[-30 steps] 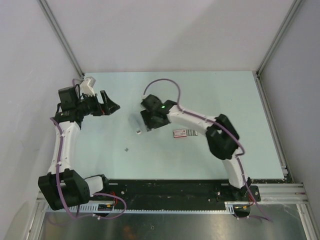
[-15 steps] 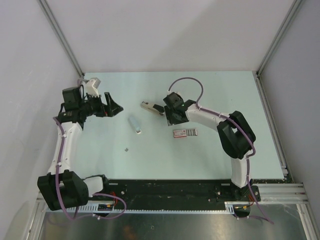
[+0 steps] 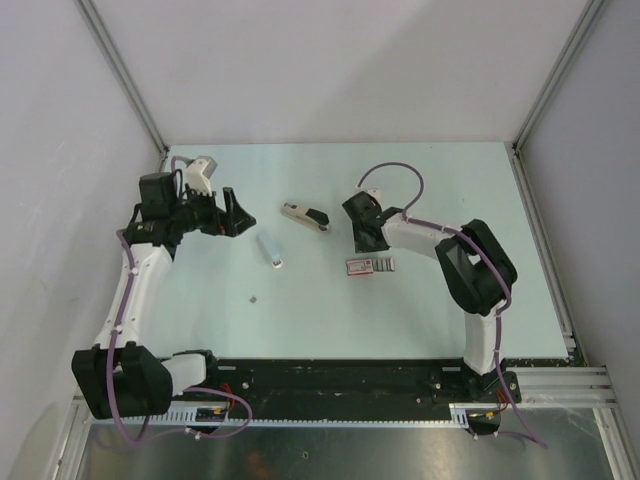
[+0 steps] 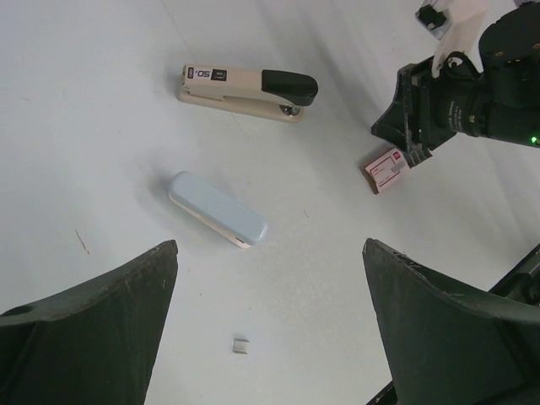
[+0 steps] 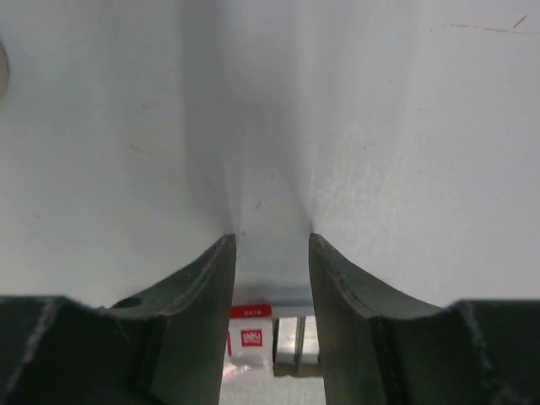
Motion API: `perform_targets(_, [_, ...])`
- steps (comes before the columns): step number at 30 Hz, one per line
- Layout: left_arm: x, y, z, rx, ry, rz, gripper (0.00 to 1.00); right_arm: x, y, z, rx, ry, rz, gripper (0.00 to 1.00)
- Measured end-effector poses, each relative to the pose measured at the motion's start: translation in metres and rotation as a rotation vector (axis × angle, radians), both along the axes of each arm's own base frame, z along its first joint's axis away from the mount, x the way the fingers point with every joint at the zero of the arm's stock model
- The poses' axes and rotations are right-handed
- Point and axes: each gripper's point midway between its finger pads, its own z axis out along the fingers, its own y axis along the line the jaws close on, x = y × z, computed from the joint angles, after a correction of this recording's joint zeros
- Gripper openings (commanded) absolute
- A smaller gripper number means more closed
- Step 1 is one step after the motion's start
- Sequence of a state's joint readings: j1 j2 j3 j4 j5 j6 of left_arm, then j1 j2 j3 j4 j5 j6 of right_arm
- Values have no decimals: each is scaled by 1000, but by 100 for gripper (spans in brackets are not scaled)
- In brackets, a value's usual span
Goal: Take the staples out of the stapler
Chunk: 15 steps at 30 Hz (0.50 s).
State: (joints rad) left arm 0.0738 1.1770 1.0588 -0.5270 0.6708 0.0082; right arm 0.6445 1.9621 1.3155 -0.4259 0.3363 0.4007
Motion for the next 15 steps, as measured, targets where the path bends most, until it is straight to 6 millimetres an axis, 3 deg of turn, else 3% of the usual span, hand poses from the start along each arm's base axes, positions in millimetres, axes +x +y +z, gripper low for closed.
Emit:
perform_targets(9, [2,-1,-6,13,16,1,95,-5,-1,-1,33,-29,-36,42])
perform_targets(15, [4,-1,-9,26,18,2,95,-28,-8,-2,41,-22,-59,42])
